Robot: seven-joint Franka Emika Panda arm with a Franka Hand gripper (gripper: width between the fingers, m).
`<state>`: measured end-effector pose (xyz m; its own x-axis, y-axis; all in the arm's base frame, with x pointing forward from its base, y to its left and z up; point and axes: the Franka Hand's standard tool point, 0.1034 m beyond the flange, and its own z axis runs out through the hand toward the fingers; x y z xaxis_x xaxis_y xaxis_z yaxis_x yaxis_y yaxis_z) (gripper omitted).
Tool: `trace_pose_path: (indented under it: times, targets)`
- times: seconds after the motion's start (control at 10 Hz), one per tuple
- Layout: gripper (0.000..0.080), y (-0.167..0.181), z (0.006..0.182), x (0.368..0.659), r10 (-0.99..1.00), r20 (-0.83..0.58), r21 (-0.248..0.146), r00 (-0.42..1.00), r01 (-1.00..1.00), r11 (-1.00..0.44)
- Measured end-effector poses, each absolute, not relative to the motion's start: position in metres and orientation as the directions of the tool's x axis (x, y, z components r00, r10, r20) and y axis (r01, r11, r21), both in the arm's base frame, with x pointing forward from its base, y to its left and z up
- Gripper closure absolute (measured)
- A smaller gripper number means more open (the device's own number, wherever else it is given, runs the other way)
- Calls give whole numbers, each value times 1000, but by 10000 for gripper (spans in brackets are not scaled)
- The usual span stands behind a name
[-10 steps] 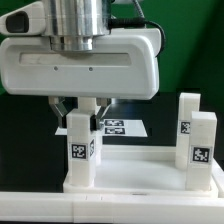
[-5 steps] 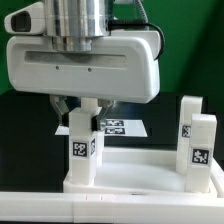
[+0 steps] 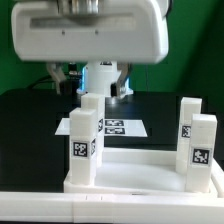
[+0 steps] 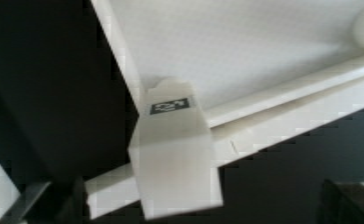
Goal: Assemble desk
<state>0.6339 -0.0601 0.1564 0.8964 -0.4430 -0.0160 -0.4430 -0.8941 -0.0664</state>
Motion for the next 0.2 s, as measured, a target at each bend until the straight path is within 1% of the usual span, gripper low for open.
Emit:
trace_pose_path:
  times: [0.2]
  targets:
    - [151, -61, 149, 633, -443, -21, -60, 896, -444, -894]
